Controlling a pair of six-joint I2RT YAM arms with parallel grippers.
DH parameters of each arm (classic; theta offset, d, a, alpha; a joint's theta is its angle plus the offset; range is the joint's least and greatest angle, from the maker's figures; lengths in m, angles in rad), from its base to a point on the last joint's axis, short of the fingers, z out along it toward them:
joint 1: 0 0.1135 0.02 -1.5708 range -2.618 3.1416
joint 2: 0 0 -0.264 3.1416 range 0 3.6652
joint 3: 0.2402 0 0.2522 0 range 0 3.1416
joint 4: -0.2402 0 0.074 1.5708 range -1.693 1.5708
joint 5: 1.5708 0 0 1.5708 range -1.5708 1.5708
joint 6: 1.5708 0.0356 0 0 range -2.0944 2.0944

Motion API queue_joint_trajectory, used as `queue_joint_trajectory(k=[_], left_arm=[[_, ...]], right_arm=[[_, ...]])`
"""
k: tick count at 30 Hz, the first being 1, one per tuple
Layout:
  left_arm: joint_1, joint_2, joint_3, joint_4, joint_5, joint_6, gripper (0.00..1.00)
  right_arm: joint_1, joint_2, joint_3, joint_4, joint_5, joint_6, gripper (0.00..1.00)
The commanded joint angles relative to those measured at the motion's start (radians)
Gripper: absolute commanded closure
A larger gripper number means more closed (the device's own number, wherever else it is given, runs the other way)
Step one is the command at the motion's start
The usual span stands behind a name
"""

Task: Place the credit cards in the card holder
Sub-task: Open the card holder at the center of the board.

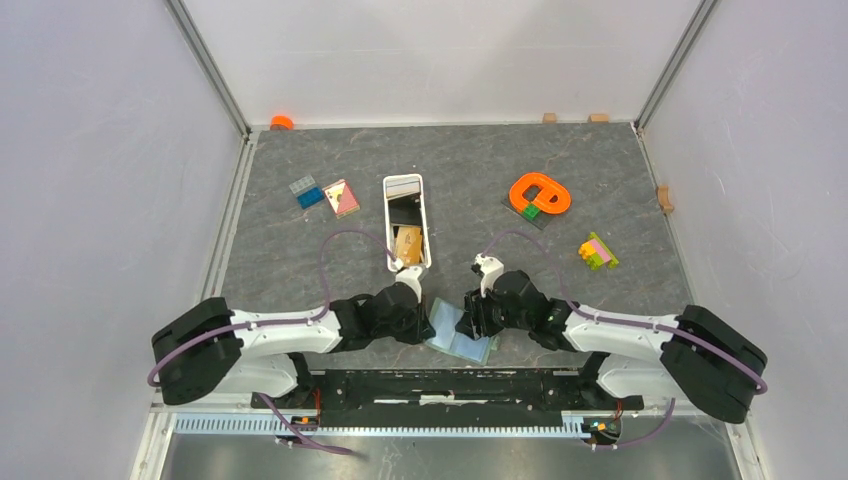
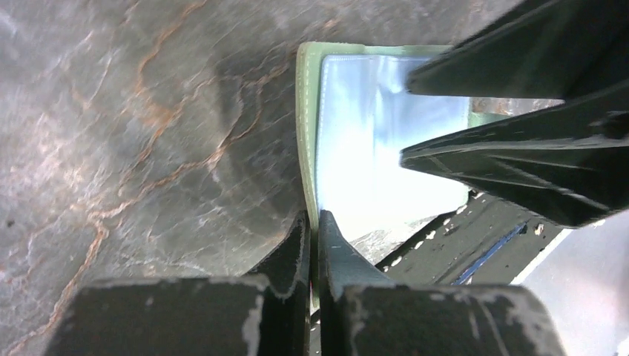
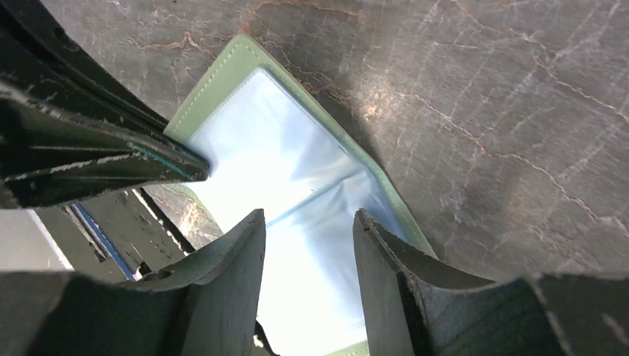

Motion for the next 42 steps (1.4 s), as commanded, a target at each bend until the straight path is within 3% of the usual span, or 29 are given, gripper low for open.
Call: queue_joint_trajectory(k=[1, 16, 24, 27, 33, 38, 42], left_arm=[[-0.003, -0.043, -0.109, 0.096, -0.069, -0.167, 0.98], [-0.004, -0.032, -0.166, 0.139, -0.093, -0.275, 0.98], [-0.003, -0.020, -0.160, 0.141, -0.088, -0.276, 0.98], [-0.002, -0.008, -0.158, 0.144, -0.085, -0.276, 0.97], [-0.002, -0.033, -0.160, 0.124, -0.100, -0.272, 0.79], [0.002, -0.085, -0.128, 0.008, -0.134, -0.233, 0.56], [0.011, -0.126, -0.079, -0.132, -0.151, -0.184, 0.44]], right_arm=[[0.013, -0.048, -0.021, -0.168, 0.086, -0.026, 0.47], [0.062, -0.253, -0.072, -0.326, 0.225, 0.108, 0.47], [0.071, -0.273, -0.133, -0.249, 0.223, 0.151, 0.47], [0.071, -0.246, -0.134, -0.205, 0.228, 0.149, 0.52], [0.071, -0.157, -0.084, -0.204, 0.287, 0.109, 0.76], [0.071, -0.121, -0.034, -0.205, 0.340, 0.070, 0.95], [0.069, -0.071, 0.017, -0.233, 0.395, 0.023, 1.00]])
